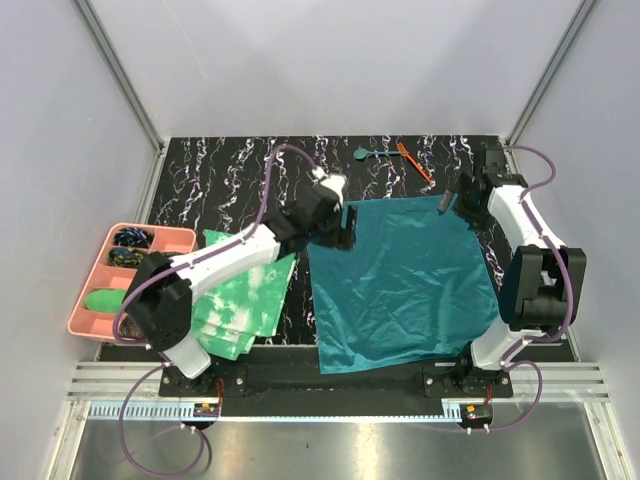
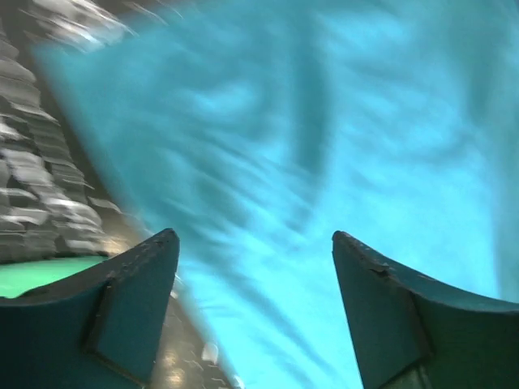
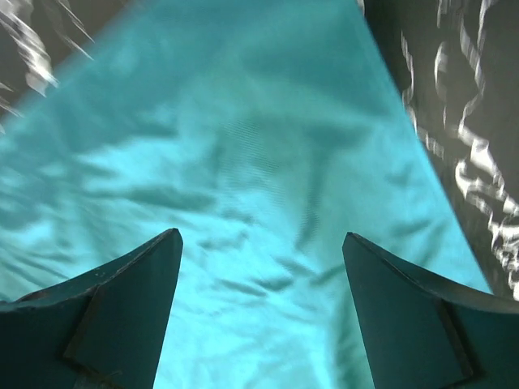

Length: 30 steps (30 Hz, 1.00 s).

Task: Fold the napkin into a case and place the utensils inside
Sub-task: Flatten out the crumpled napkin at the center of the board, then flatten the napkin at the center of the board.

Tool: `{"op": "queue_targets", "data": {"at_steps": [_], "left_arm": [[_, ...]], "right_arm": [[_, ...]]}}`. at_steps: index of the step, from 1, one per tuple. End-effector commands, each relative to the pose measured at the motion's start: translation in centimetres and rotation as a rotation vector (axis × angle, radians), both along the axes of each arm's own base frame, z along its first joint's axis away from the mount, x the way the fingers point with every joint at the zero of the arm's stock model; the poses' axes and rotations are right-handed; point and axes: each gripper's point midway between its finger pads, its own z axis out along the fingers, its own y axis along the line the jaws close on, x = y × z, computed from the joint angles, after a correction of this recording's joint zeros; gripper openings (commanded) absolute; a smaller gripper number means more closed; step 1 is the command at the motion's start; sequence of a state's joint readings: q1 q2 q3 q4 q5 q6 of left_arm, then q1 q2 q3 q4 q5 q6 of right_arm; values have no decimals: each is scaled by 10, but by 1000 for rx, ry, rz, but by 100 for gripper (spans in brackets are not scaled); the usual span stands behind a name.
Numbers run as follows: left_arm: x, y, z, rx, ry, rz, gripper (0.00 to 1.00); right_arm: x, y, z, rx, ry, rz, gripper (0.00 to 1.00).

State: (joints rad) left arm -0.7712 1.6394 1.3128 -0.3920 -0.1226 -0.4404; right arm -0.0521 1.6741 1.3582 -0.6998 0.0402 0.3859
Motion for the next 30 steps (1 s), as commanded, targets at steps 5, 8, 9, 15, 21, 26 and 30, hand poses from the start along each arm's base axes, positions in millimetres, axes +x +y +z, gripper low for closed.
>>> {"op": "queue_targets", "data": {"at_steps": [5,8,9,15,21,26,30], "left_arm": [[-18,-37,-58,-132,131,-58,76],[-1,-30,-88,-42,177,30,80],[3,-26,-110,-1,223,69,80],[37,-13,-136,-31,309,200,82],[74,-6,-147,-93,359,241,82],[105,1,-143,-125,351,273,82],[122,9,-111,-103,266,263,82]], "right_arm": [[3,17,-30,80,5,24,89],[14,13,-44,67,27,7,89],[16,12,-47,66,31,1,89],[39,15,-76,101,38,-41,88],[68,13,-105,100,52,-43,88],[101,14,-124,109,52,-30,88],[106,11,-106,90,46,-18,89]]}}
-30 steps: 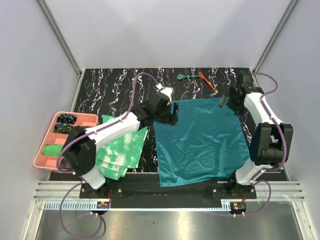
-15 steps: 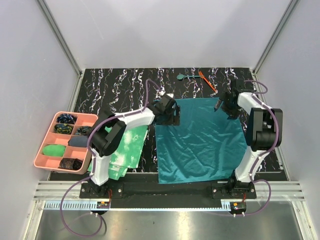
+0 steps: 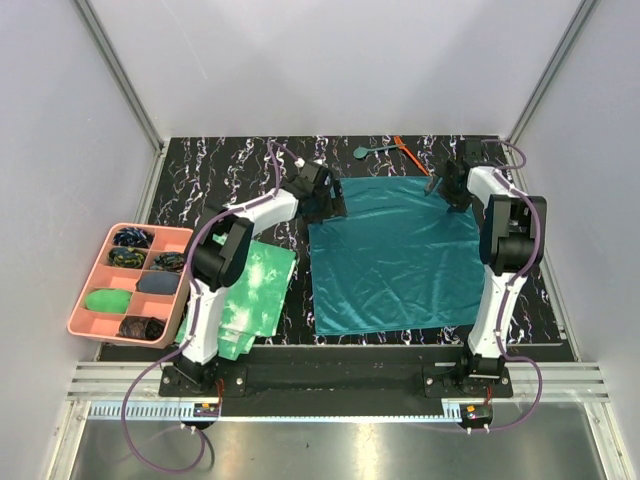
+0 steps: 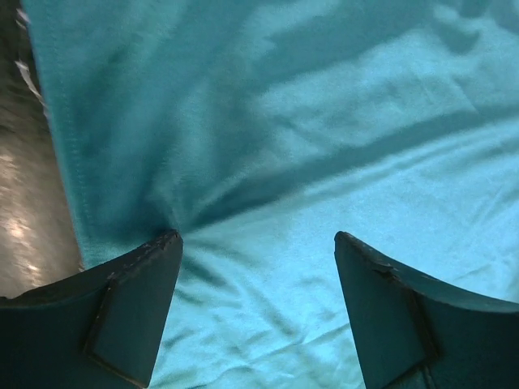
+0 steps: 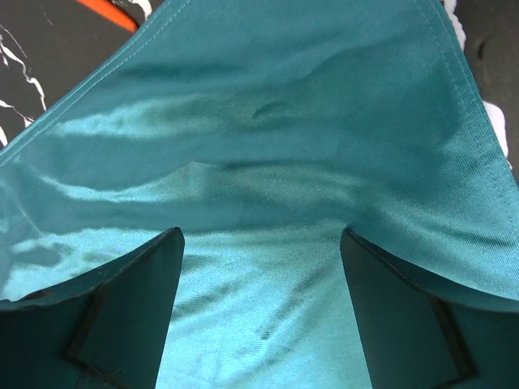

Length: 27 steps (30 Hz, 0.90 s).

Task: Fold the napkin into a case and place the utensils inside
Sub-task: Flatten the napkin at the center of the board, then pick up the flattened napkin from the center of the board.

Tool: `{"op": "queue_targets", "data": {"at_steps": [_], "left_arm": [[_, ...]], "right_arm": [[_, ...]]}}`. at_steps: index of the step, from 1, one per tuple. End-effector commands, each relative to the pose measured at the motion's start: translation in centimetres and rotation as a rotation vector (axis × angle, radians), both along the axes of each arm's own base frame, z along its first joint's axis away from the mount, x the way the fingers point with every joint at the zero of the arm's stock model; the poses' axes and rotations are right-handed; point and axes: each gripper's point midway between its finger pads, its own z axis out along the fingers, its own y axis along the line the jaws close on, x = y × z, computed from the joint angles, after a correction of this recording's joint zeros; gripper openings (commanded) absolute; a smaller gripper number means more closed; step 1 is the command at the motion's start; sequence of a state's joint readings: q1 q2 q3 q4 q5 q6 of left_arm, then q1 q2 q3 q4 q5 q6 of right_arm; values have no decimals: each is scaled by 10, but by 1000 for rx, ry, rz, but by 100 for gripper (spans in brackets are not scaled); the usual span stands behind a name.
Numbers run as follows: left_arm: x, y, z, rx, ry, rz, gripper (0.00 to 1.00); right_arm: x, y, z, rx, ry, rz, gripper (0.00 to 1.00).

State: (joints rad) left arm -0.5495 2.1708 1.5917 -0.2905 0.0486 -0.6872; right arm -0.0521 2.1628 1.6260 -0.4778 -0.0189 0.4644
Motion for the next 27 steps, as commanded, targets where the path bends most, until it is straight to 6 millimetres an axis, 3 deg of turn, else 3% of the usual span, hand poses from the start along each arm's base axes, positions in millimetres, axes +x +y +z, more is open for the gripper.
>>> {"op": "queue_targets", "data": {"at_steps": [1,2,3,4,5,6,7,8,9,10,11,12,13,14,15,16,18,20,21,23,27], "left_arm": [[4,10,23,49,-36,-21,82],[3,11,34,54,-55,-25,82],[4,16,62,58,-111,-5,83],[-6,17,70,81,-117,-6,84],[-8,24,99,96,-180,23,84],[-15,27,110,113,-202,34,85],[-33,24,111,143,-201,22,86],[-41,29,138,143,-258,54,86],[-53,28,143,140,-267,52,86],[-77,20,136,146,-249,17,86],[-92,15,153,98,-264,9,86],[-106,11,154,83,-257,-12,85],[-131,2,144,86,-236,-60,84],[-146,0,156,51,-248,-68,82],[-158,-2,156,43,-248,-88,82],[-179,-7,147,50,-233,-131,81],[-197,-9,154,17,-243,-151,79],[-218,-13,154,-2,-230,-210,77],[-224,-13,153,-9,-224,-227,77],[-237,-13,156,-33,-216,-262,75],[-253,-11,161,-75,-207,-282,75]], "right_arm": [[-10,4,7,-1,45,25,89],[-14,4,16,-4,45,28,91],[-20,2,25,-13,50,22,93],[-34,2,45,-17,67,12,95],[-43,-8,53,-63,81,-22,100],[-63,-12,54,-82,127,-40,100],[-73,-16,80,-97,87,-90,100],[-86,-30,88,-161,88,-152,100],[-112,-38,81,-195,140,-194,100],[-126,-45,103,-210,92,-252,100],[-141,-58,107,-248,87,-311,100],[-172,-63,87,-258,150,-348,100],[-191,-82,100,-237,105,-465,100],[-208,-90,96,-224,112,-518,99],[-238,-95,76,-213,169,-563,95],[-258,-116,84,-176,124,-691,86],[-288,-115,63,-104,144,-760,80],[-305,-120,64,-79,95,-852,75],[-317,-117,53,-67,119,-877,73],[-326,-120,49,-36,113,-934,72],[-343,-126,18,-7,182,-1007,68]]}}
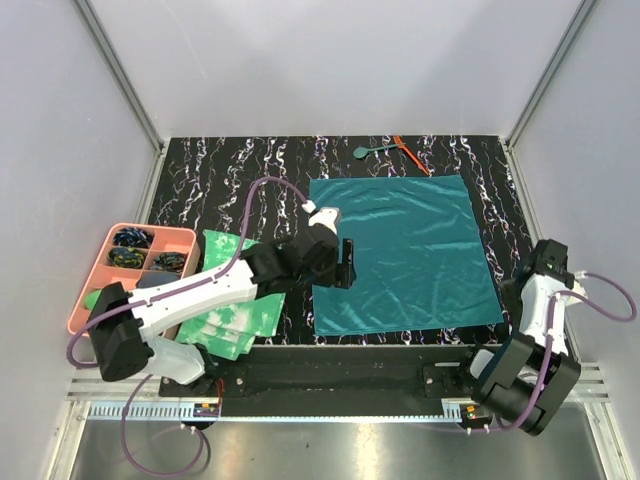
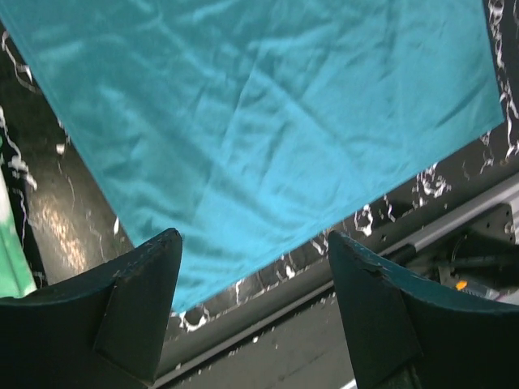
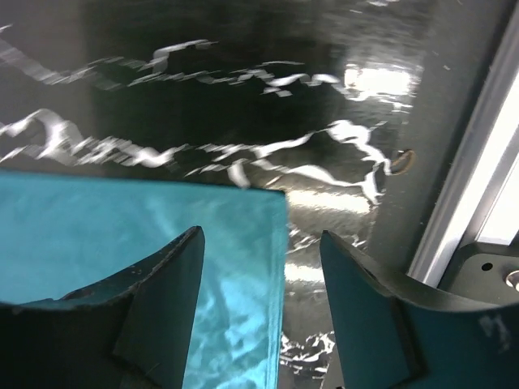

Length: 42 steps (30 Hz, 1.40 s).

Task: Fold the napkin into a case and place the utensils inside
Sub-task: Pick up the flattened napkin from the center of the board.

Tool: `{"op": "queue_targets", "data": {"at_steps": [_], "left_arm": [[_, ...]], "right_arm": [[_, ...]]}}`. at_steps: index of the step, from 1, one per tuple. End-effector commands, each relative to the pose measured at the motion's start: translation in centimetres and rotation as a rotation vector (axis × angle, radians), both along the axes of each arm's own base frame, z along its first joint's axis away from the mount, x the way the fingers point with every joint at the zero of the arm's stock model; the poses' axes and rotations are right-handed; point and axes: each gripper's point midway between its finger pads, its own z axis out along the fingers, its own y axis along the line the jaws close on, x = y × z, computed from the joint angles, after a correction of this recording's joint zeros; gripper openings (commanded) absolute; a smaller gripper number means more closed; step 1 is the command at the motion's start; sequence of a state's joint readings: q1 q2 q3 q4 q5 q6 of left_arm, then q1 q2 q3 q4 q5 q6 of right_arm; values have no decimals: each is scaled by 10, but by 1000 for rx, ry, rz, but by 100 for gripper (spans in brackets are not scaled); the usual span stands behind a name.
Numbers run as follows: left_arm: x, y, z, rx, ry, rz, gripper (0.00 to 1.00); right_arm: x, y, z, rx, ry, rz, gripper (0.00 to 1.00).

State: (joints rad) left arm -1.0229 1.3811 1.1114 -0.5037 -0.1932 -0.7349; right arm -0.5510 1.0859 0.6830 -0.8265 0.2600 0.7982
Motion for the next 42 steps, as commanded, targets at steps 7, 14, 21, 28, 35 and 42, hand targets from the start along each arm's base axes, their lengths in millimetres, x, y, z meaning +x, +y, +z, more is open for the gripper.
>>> {"op": "queue_targets", "data": {"at_steps": [7,14,21,28,35,42], "left_arm": [[-13,0,39,-129,-34,-11,75],[-16,4,32,-130,-14,11,75],[-24,18,8,-113,42,64,77],[-28,34,-6,-101,74,138,79],[-35,47,-43,-35,138,213,82],[-33,51,-86,74,157,304,68]], "right_arm": [[5,-8,-34,72,-33,-120,59],[10,-10,-47,79,-29,-110,46],[9,-5,-52,103,-25,-116,54],[8,-3,-59,123,-10,-128,44],[16,2,-59,152,-41,-86,22],[21,0,-40,103,-121,-52,0]]}}
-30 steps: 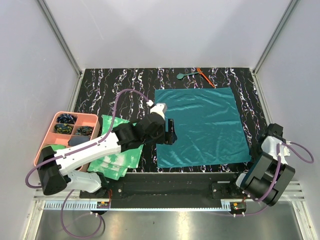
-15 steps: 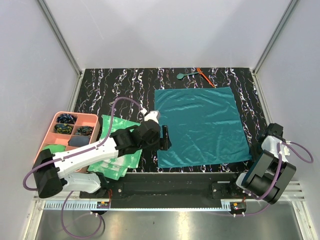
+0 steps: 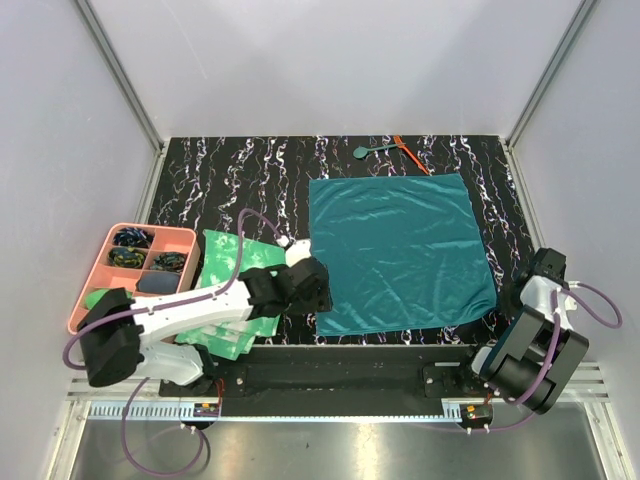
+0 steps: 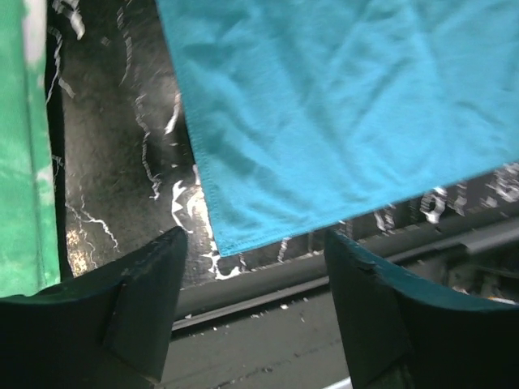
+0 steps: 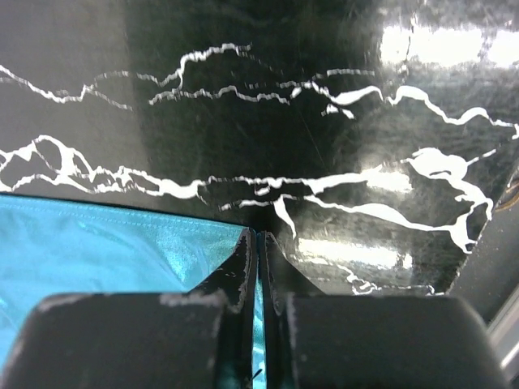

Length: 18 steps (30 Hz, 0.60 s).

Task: Fold the napkin into a case and place the utensils inside
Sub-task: Pick up the flattened napkin from the center of the board.

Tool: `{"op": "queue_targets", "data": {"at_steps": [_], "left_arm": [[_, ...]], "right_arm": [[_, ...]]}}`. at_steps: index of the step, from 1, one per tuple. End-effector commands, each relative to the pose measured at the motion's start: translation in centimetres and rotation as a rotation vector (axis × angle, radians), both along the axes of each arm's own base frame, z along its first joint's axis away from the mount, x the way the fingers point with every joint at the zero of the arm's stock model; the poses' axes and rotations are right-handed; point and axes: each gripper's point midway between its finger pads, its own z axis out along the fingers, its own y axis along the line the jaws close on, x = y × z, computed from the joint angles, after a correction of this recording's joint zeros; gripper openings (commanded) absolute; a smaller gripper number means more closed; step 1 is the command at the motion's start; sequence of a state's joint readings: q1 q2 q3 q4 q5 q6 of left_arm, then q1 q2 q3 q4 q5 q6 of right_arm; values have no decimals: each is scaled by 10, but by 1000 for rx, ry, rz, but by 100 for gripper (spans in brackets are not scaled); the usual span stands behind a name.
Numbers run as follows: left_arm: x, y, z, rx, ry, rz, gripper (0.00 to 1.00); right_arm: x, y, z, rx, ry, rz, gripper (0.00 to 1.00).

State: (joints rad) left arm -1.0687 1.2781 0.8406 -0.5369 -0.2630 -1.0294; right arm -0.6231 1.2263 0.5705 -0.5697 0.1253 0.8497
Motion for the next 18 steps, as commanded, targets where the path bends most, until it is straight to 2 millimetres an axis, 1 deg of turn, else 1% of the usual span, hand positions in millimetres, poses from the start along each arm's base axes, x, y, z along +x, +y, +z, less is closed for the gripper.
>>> {"op": "queue_targets", "data": {"at_steps": [1,4,5,6,8,9,10,11,12,14,15,18], "left_arm": [[10,1,-17,43,-26,103,66],[7,0,-28,75,-22,129,63],[3,0,-31,89,-13,128,61],[0,1,-38,114,-1,134,58],[-6,-1,-42,146,10,143,57],[-8,0,-48,183,11,141,55],[-8,2,-49,206,-3,157,55],[-13,0,-47,234,-7,140,54],[-15,2,-51,264,-12,136,53],[-18,-1,-52,288,-21,127,53],[-19,-1,-57,306,-17,120,51],[-22,-5,-63,325,-10,112,48]], "right_arm": [[-1,2,6,-12,-30,20,0],[2,4,5,-1,-37,33,0],[2,5,4,5,-31,43,0],[2,6,4,10,-31,48,0],[3,5,4,10,-32,48,0],[3,6,4,8,-31,49,0],[2,6,3,10,-30,46,0],[2,5,3,7,-34,46,0],[2,5,3,5,-34,45,0],[2,5,3,4,-36,44,0],[2,5,2,5,-33,43,0],[2,6,0,12,-28,46,0]]}}
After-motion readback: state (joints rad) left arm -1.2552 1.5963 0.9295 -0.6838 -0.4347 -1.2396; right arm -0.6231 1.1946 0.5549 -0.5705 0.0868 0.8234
